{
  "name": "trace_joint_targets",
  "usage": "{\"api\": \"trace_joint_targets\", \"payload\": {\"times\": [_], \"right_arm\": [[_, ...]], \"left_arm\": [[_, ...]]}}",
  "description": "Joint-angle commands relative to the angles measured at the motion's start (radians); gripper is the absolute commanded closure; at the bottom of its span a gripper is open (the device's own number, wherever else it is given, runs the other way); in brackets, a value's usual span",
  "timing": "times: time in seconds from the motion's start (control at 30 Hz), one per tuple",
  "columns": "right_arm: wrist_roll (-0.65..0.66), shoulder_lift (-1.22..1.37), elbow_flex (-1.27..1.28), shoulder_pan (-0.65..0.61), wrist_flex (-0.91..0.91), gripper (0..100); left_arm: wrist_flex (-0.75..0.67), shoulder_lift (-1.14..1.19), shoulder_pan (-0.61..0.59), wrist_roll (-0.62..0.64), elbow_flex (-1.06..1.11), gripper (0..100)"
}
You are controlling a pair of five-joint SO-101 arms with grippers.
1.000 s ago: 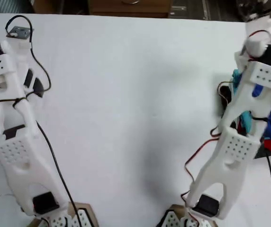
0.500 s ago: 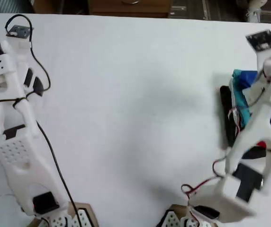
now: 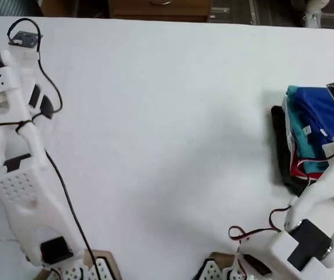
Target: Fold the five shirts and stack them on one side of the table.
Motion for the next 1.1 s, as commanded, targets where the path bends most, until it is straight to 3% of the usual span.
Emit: {"api": "trace_joint_targets", "payload": {"times": [0.0, 0.4, 0.47, 0.57, 0.6, 0.77, 1.07], "right_arm": [[0.008, -0.059, 0.035, 0.001, -0.059, 82.1], [0.083, -0.058, 0.198, -0.005, -0.265, 82.4], [0.084, -0.058, 0.221, -0.004, -0.315, 86.0], [0.078, -0.059, 0.236, -0.005, -0.377, 99.0], [0.078, -0.061, 0.236, -0.007, -0.383, 98.0], [0.028, -0.09, 0.232, -0.021, -0.361, 97.8], [-0.092, -0.274, 0.236, -0.13, -0.163, 97.8]], "left_arm": [[0.002, -0.084, -0.006, -0.005, -0.005, 78], [0.002, -0.084, -0.006, -0.005, -0.004, 78], [0.006, -0.084, -0.006, -0.005, -0.004, 78], [0.014, -0.084, -0.006, -0.005, -0.004, 78], [0.014, -0.084, -0.006, -0.005, -0.004, 78], [0.014, -0.083, -0.005, -0.005, -0.004, 78], [0.012, -0.083, -0.005, -0.005, -0.004, 78]]}}
